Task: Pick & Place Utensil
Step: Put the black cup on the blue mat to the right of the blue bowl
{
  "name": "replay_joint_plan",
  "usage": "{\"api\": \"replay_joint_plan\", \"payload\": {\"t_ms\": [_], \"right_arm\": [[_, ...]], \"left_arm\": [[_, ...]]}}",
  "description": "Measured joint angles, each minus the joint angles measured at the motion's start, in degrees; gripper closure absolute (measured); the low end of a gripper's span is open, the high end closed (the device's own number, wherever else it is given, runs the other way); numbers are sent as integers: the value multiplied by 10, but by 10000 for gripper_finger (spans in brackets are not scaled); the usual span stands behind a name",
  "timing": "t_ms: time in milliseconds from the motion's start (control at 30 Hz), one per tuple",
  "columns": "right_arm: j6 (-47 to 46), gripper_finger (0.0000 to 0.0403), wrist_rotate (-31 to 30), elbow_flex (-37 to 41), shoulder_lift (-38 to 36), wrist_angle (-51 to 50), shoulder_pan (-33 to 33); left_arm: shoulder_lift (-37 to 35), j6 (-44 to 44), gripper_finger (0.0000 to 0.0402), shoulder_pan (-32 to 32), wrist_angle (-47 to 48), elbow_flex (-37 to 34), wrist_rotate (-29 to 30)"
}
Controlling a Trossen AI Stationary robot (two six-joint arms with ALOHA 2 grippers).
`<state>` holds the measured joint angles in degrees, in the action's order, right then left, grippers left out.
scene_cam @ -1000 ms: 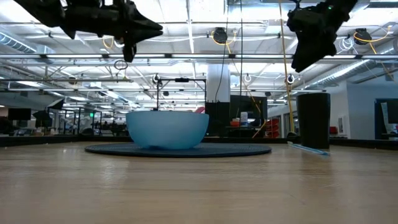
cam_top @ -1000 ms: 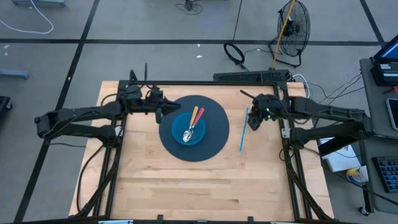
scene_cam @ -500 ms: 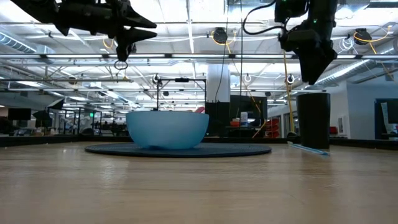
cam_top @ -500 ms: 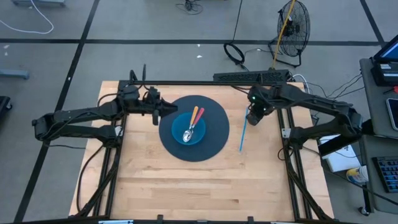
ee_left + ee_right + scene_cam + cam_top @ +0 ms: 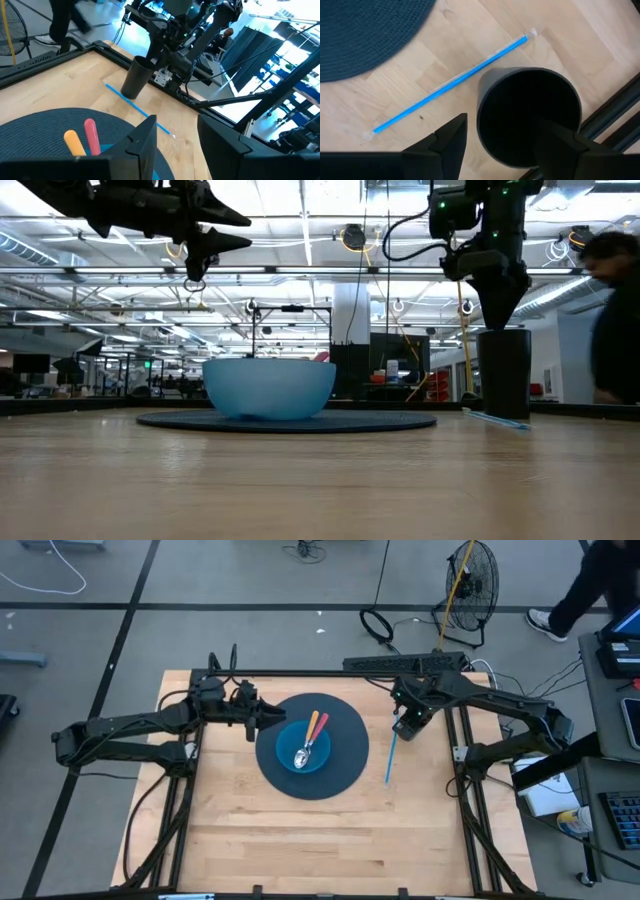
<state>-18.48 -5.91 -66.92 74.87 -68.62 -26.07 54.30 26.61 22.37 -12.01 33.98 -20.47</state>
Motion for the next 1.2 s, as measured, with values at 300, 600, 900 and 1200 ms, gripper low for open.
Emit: {"api": "replay_joint_plan", "payload": {"t_ms": [300,600,900,1200], "right_arm": [[16,218,0,14,26,10,-18],[4,261,2,82,23,32,-22],[1,328,2,86,23,42,-20],[8,397,2,86,23,41,-20]], "left_arm": [[0,3,254,0,0,0,0],[0,3,254,0,2,0,1],[0,-2,254,0,3,0,16],[0,-6,254,0,3,0,16]]}}
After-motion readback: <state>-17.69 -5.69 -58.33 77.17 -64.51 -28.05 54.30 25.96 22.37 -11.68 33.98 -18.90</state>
